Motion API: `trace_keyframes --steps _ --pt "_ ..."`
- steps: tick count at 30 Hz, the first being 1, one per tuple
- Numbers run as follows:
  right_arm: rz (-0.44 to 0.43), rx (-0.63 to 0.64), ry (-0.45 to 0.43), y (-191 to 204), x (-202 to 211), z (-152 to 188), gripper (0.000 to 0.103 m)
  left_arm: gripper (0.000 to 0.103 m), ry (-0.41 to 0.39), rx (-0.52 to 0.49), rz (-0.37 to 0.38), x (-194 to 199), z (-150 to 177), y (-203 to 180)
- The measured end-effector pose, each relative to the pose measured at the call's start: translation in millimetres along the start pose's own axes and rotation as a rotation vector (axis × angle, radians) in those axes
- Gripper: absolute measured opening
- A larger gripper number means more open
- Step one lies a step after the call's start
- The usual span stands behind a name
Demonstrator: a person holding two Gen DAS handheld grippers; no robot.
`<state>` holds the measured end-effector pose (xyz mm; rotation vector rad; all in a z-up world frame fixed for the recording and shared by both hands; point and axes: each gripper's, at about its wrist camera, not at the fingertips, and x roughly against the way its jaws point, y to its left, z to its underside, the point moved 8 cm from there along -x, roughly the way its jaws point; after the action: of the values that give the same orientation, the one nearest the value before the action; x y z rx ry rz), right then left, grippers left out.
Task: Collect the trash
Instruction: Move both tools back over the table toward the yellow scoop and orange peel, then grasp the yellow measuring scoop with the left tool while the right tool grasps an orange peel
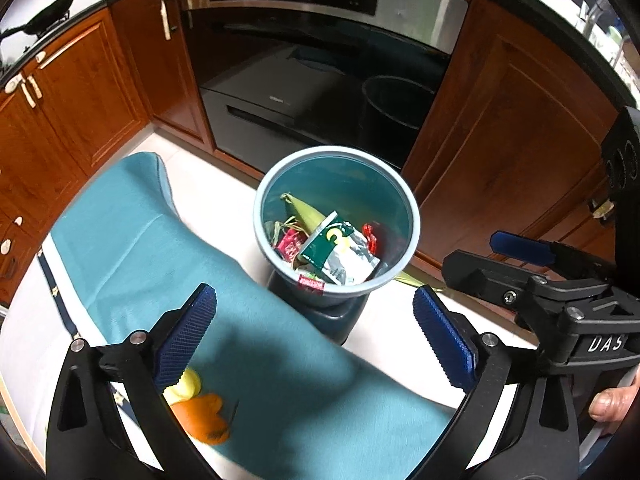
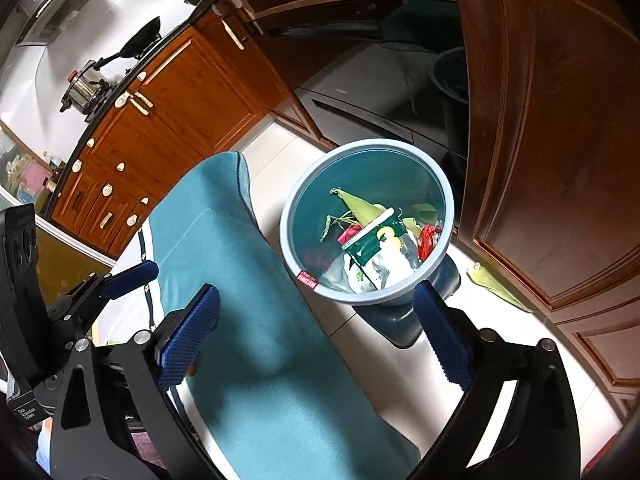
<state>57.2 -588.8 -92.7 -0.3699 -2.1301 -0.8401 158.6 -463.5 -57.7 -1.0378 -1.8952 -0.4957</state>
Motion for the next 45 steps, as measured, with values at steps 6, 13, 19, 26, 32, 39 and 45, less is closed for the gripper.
trace_keyframes --steps 6,13,19,26,32,39,45 --pt "-0.023 0.030 0.000 25 20 16 0.093 0.099 -0.005 0.039 0.010 27 26 8" --pt "-0.067 0.094 0.039 63 32 51 0.096 0.099 0.002 0.112 -0.055 60 82 39" --pt "-0.101 0.166 0.109 101 28 92 0.096 0.099 0.011 0.186 -0.091 87 137 75" --pt "-0.106 0.244 0.167 138 14 126 0.096 0.099 -0.004 0.279 -0.159 107 182 125" --pt "-0.079 0.232 0.226 150 -19 135 0.096 0.099 0.017 0.304 -0.173 103 203 153" --pt "-0.045 0.266 0.230 168 -64 133 0.096 0.099 0.029 0.317 -0.144 92 211 168" --pt "0.006 0.320 0.191 179 -102 127 0.096 0.099 0.030 0.323 -0.108 84 211 177"
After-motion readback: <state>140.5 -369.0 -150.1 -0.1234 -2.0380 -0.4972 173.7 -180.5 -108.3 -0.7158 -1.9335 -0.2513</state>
